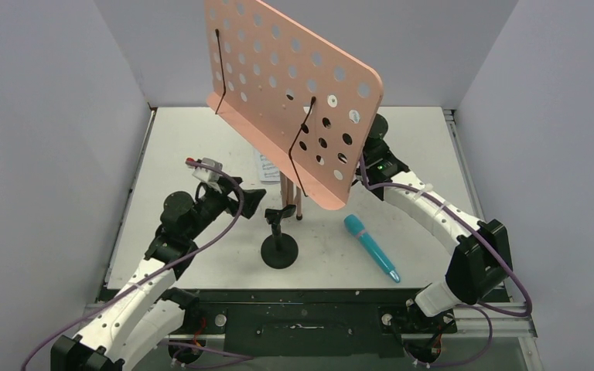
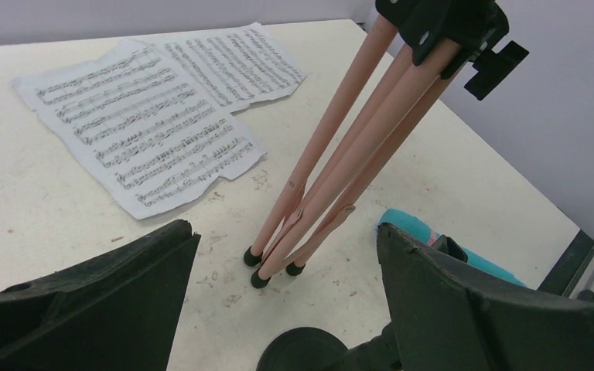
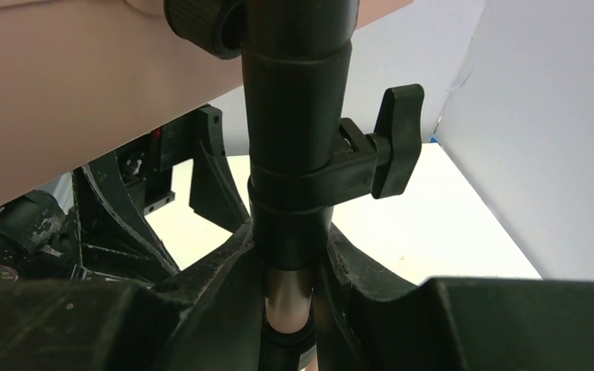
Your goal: Set up the instrument practice props
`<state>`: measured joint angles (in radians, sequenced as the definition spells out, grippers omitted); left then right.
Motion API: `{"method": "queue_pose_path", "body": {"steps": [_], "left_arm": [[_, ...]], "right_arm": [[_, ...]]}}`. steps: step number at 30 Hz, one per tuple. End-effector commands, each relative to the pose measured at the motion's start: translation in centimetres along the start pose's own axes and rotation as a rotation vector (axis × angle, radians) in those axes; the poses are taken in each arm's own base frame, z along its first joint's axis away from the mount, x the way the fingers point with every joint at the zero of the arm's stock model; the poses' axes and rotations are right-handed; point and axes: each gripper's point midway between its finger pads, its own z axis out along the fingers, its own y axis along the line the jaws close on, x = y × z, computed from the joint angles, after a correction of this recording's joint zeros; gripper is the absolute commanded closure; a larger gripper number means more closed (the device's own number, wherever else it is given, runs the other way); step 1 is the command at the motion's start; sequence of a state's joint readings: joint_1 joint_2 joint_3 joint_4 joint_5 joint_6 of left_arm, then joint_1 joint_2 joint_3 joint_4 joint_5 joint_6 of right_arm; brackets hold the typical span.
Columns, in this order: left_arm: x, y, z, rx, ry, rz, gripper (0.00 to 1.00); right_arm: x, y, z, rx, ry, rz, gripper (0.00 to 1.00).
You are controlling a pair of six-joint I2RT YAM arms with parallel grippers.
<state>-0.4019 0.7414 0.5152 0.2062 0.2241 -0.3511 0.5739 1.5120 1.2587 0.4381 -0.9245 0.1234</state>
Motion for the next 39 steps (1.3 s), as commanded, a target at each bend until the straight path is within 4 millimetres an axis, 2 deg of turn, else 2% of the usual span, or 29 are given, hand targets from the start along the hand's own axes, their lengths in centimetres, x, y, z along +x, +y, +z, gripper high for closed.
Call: {"method": "queue_pose_path", "body": {"steps": [1, 5, 11, 16, 21, 26, 28, 31, 34, 39], "left_arm": [[-2.9, -3.0, 1.5, 0.19, -0.098, 0.143, 0.19], [-3.2, -3.2, 3.0, 0.205, -0.088, 0.145, 0.23], [-2.9, -5.3, 4.6, 0.291, -0.125, 0.219, 0.26], [-2.4, -7.1, 6.3, 0.357, -0.106, 0.283, 0.33], [-2.7, -7.6, 7.7, 0.355, -0.115, 0.305, 0.41], [-3.3, -7.8, 8.2, 0.355, -0.124, 0.322, 0.56], [-3.5, -7.8, 8.2, 0.353, -0.128, 0.33, 0.59], [-3.6, -7.9, 8.1, 0.355, -0.135, 0.336, 0.75], [-3.6, -7.9, 8.0, 0.356, -0.136, 0.341, 0.79], [-3.6, -8.1, 7.8, 0.359, -0.138, 0.354, 0.94]], "right_arm": [[-2.8, 0.8, -0.5, 0.013, -0.023, -0.043, 0.95], [-3.4, 0.8, -0.5, 0.022, -0.032, -0.044, 0.95], [-4.5, 0.7, -0.3, 0.026, -0.056, -0.053, 0.95], [-5.0, 0.9, -0.2, 0.021, -0.064, -0.062, 0.95], [-5.7, 1.2, -0.2, 0.015, -0.085, -0.06, 0.95], [-6.3, 1.3, -0.2, 0.013, -0.096, -0.069, 0.95], [-6.4, 1.4, -0.3, 0.012, -0.096, -0.066, 0.95], [-6.7, 1.6, -0.4, 0.012, -0.104, -0.059, 0.95], [-7.2, 1.8, -0.4, 0.004, -0.12, -0.051, 0.95], [-7.8, 2.0, -0.4, -0.004, -0.133, -0.055, 0.95]]}}
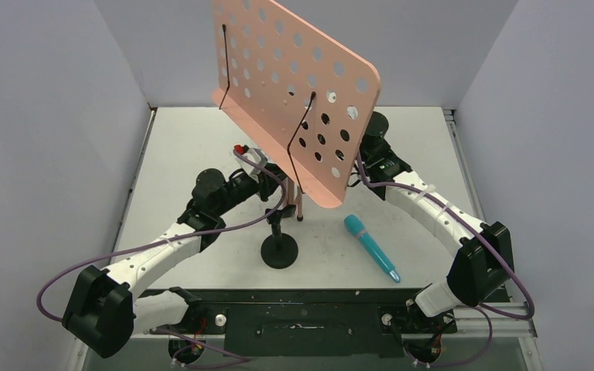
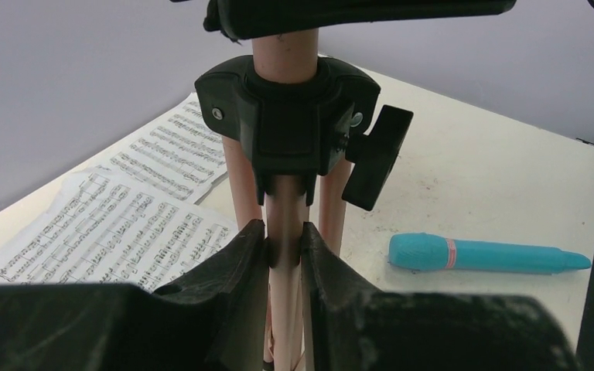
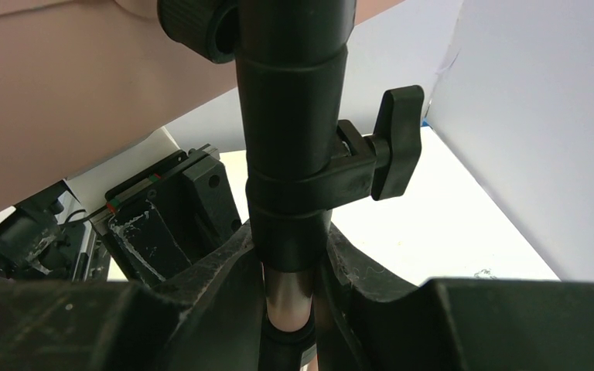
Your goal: Set up the instrument practice props
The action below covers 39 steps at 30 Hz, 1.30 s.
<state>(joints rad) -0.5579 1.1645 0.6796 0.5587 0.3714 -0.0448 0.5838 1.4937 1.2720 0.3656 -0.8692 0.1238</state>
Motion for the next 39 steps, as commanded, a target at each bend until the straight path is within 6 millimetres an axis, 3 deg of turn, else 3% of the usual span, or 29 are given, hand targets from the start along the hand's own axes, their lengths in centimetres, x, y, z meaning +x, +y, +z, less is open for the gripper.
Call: {"method": "queue_pose_path", "body": {"steps": [1, 20, 39], "left_arm": [[-4.0, -0.7, 0.3, 0.026, -0.105, 0.047, 0.98], [-5.3, 0.6, -1.2, -0.065, -0.073, 0.146, 1.0], [-3.1, 1.9, -2.4, -0.139, 0.022, 0.18, 1.0]], "right_arm": [[-7.8, 2.5, -0.5, -0.053, -0.162, -0.086, 0.95], [-15.0, 2.5, -0.4, -0.039, -0.279, -0.208, 0.95], [-18.5, 2.5, -0.6, -0.024, -0.332, -0.298, 0.95]]}}
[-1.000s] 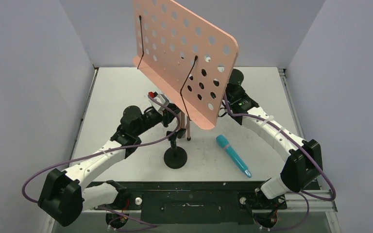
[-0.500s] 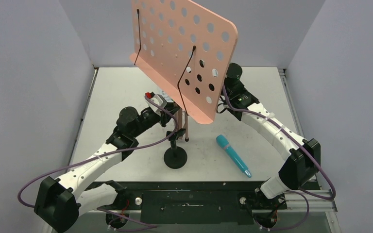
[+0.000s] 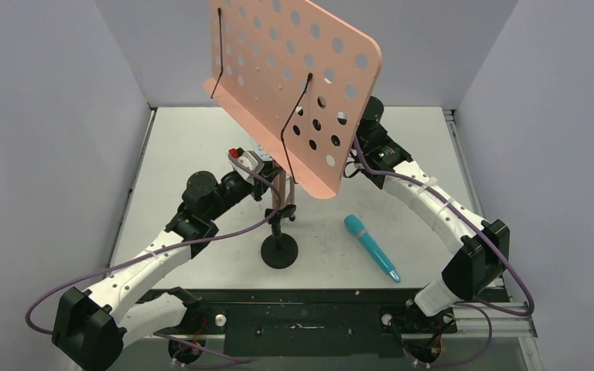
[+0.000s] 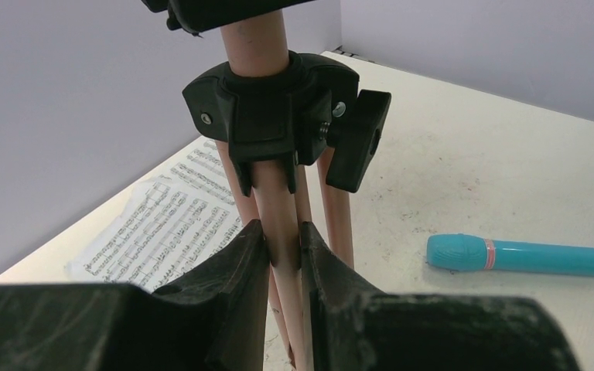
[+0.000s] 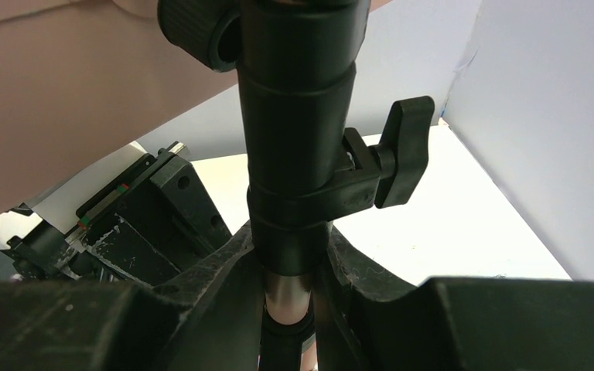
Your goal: Set up the instrument practice props
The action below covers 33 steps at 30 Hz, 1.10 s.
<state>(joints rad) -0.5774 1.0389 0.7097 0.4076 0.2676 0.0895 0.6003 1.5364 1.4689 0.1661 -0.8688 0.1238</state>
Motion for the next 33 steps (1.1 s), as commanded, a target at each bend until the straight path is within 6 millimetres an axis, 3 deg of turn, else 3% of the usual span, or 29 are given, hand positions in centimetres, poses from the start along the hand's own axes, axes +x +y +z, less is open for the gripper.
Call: {"method": "queue_pose_path", "body": {"steps": [1, 33], "left_arm": [[-0.1, 1.2, -0.4, -0.053, 0.03, 0.047, 1.0], [4.6, 1.2, -1.6, -0.063, 0.174, 0.063, 1.0]], "right_arm": [[-15.6, 2.9, -2.2, -0.011, -0.364, -0.338, 0.95], [-19.3, 4.9, -3.1, -0.056, -0.465, -0.444, 0.95]]}}
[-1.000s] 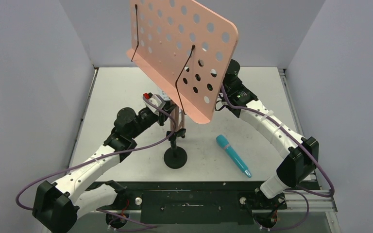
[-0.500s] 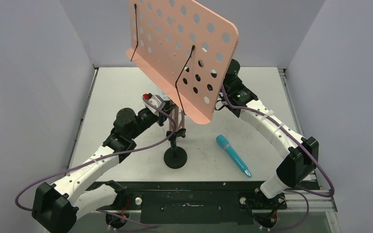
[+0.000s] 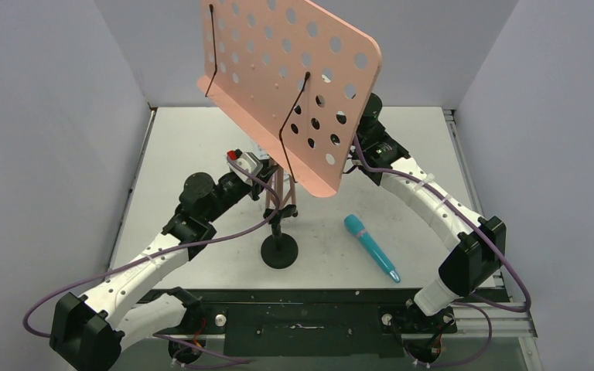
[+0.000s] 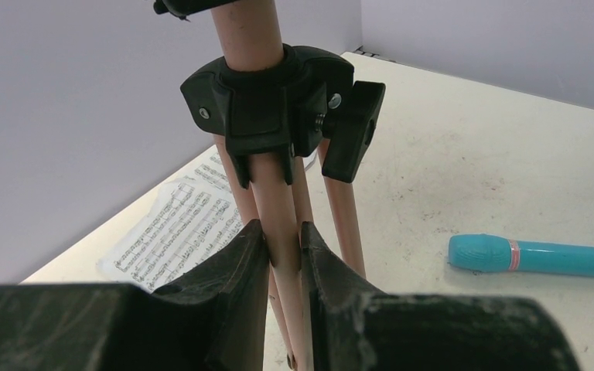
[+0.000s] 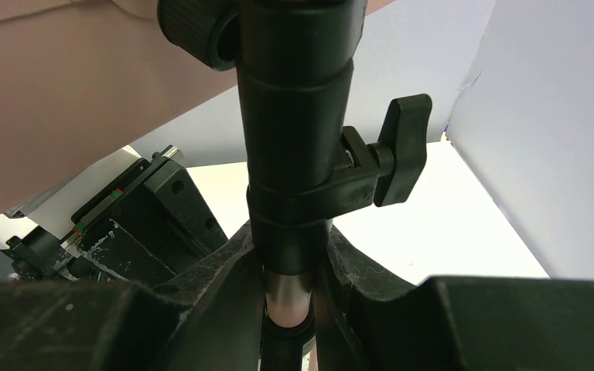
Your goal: Set up the instrument practice props
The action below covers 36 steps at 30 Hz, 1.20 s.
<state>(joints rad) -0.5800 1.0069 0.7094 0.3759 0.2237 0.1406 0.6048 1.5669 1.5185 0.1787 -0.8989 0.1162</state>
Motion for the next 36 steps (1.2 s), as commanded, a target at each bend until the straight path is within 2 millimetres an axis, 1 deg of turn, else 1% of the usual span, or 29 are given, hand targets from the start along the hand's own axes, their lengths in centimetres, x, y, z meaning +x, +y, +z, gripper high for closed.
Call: {"method": "queue_pose_path", "body": {"steps": [1, 15, 21, 29, 33, 36], "left_arm": [[5.0, 0.3, -0.9, -0.018, 0.172, 0.016, 1.0], [7.0, 0.0, -1.5, -0.016, 0.223, 0.006, 1.0], [7.2, 0.0, -1.7, -0.024, 0.227, 0.003, 1.0], [7.2, 0.2, -1.8, -0.036, 0.229, -0.006, 1.0], [6.9, 0.4, -1.7, -0.056, 0.216, -0.03, 1.0], [6.3, 0.8, -1.5, -0.092, 0.183, -0.071, 1.0]], "right_arm": [[-18.6, 4.3, -3.4, -0.016, -0.44, -0.427, 0.95], [-20.2, 4.6, -3.6, -0.009, -0.463, -0.461, 0.95], [-20.2, 4.6, -3.6, -0.007, -0.464, -0.465, 0.95], [-19.8, 4.4, -3.5, -0.008, -0.457, -0.461, 0.95], [-19.4, 4.3, -3.2, -0.02, -0.447, -0.447, 0.95], [-18.7, 4.5, -2.8, -0.059, -0.434, -0.43, 0.95]]}}
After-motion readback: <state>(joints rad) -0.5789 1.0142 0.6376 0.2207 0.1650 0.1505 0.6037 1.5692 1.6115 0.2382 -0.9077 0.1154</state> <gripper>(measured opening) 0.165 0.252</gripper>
